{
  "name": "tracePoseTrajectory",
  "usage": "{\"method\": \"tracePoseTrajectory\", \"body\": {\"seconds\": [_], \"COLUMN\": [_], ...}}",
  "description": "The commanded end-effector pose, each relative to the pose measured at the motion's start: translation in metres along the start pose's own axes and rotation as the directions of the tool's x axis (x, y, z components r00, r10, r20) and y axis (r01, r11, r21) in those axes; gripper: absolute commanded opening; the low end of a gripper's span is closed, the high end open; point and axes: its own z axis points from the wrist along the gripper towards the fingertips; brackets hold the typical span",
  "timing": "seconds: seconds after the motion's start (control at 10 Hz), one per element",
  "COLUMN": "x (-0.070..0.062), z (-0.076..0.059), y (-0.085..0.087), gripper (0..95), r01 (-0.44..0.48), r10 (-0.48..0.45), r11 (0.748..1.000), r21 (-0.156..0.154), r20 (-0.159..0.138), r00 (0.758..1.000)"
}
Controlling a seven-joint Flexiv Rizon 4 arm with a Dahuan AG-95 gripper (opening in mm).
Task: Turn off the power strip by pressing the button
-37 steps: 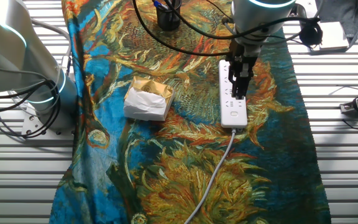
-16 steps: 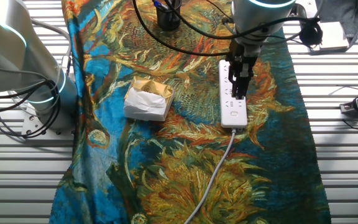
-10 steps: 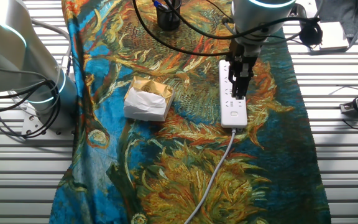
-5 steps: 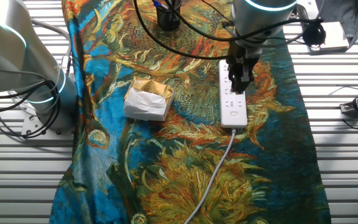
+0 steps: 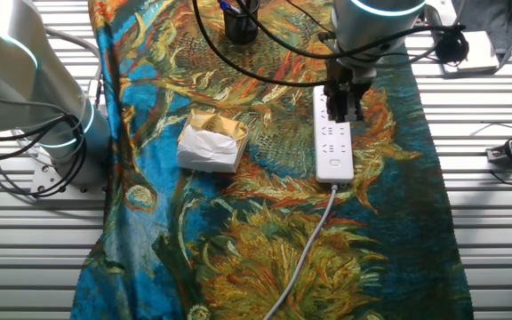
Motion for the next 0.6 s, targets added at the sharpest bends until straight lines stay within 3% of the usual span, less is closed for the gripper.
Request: {"method": "tracePoseTrajectory", "body": {"seconds": [0.1,0.6], "x": [0.0003,0.0006], "z": [0.0000,-0.0001], "y": [0.0000,0.0001], "gripper": [0.0,0.0], "r01": [0.007,0.095], "r10": [-0.007,-0.095], "r11": [1.000,0.995], "r21": [0.003,0.002], "r20": [-0.002,0.001], "r00": [1.000,0.995]}}
